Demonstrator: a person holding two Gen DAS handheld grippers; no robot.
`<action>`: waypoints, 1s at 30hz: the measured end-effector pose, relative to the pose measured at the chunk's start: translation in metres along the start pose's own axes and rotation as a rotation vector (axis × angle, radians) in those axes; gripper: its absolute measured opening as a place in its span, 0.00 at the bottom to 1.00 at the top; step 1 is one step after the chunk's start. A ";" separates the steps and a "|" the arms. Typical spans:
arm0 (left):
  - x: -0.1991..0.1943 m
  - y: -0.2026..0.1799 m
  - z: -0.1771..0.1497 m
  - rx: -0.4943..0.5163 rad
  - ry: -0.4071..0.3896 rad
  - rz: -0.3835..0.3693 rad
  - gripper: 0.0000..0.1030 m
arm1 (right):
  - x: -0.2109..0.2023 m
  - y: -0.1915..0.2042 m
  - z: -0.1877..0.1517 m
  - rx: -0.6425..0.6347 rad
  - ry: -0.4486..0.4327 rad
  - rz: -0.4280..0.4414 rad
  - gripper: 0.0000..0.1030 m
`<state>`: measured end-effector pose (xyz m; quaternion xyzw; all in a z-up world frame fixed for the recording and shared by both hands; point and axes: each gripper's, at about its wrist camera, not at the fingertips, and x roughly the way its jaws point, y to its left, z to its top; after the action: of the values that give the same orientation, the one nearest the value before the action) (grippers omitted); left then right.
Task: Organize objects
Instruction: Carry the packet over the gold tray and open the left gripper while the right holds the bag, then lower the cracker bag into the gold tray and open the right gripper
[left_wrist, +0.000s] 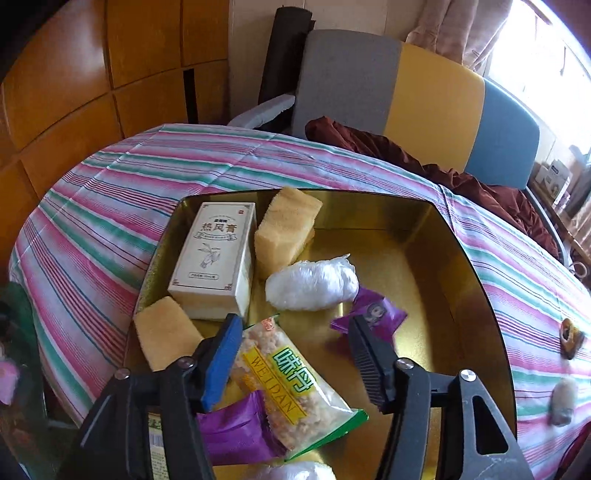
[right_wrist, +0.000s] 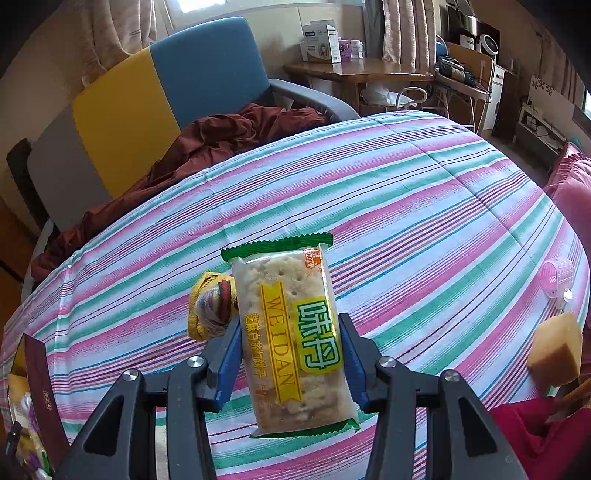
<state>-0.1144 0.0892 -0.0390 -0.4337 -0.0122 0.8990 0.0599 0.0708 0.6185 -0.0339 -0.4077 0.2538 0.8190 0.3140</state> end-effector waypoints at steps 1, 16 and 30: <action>-0.004 0.001 -0.001 0.004 -0.012 0.004 0.62 | -0.001 0.000 0.000 0.002 -0.004 0.001 0.47; -0.080 0.012 -0.026 0.076 -0.158 0.022 0.69 | -0.039 0.036 -0.012 -0.112 -0.113 0.069 0.47; -0.101 0.041 -0.039 0.032 -0.189 -0.004 0.71 | -0.087 0.244 -0.086 -0.528 0.016 0.442 0.47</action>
<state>-0.0251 0.0356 0.0124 -0.3459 -0.0042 0.9359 0.0671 -0.0206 0.3694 0.0307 -0.4166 0.1179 0.9013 0.0107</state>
